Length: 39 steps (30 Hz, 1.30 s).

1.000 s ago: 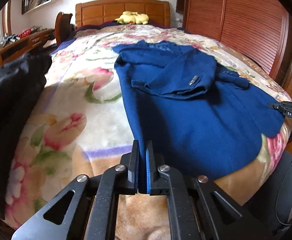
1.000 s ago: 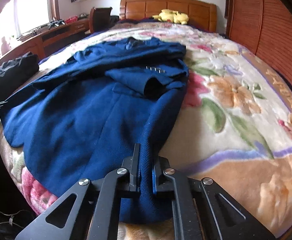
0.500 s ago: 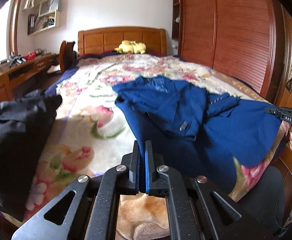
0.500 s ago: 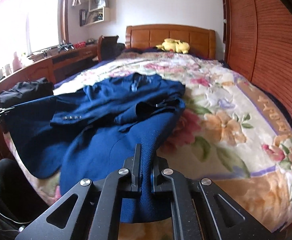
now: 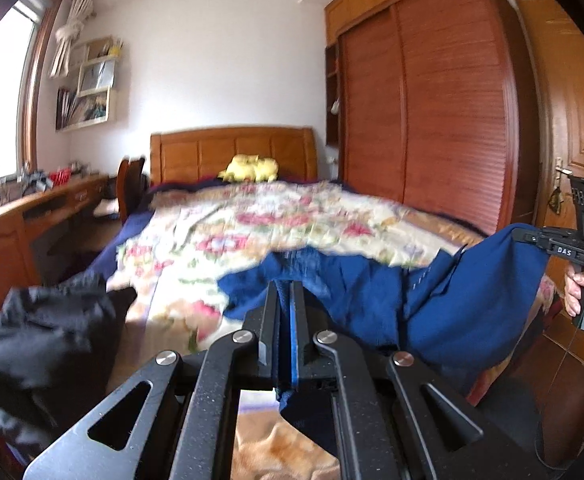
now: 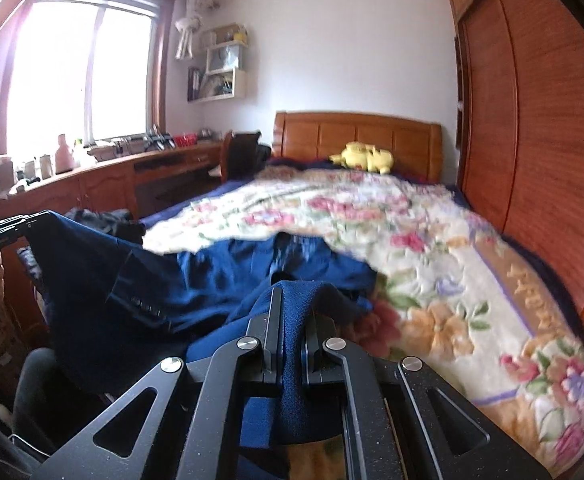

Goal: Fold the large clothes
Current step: 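Grasp the jacket hem with the left tool while the right tool grasps it too, then fold the hem up toward the collar with both tools and release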

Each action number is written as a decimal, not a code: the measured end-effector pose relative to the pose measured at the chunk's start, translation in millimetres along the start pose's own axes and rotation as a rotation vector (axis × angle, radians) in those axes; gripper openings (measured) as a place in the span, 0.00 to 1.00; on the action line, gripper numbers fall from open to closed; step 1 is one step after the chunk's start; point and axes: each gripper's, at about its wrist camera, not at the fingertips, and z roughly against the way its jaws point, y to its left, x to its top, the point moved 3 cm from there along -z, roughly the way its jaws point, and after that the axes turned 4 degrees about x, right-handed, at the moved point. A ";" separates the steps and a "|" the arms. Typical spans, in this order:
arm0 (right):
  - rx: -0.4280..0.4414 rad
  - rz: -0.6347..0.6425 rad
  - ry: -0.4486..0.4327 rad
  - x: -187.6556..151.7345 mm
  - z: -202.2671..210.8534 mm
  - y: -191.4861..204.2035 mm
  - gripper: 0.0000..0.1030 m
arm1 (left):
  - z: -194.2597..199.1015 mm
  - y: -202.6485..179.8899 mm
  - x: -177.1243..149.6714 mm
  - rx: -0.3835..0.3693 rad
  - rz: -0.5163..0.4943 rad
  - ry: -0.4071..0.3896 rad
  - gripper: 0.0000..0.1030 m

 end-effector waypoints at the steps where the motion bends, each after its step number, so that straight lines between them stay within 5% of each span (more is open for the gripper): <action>1: 0.003 0.001 -0.018 3.5 8.5 0.9 0.05 | 4.0 -1.5 6.6 -0.005 -0.006 -0.017 0.04; 10: 0.007 0.023 -0.094 22.5 17.5 -8.3 0.05 | -14.5 7.9 39.1 -0.012 -0.016 -0.060 0.04; 24: -0.032 -0.016 0.135 -10.9 -158.8 -68.0 0.05 | -166.5 40.2 -6.8 0.060 0.028 0.141 0.04; 39: -0.150 -0.093 0.130 37.5 -328.2 -140.0 0.05 | -316.0 101.7 11.5 0.234 0.066 0.183 0.04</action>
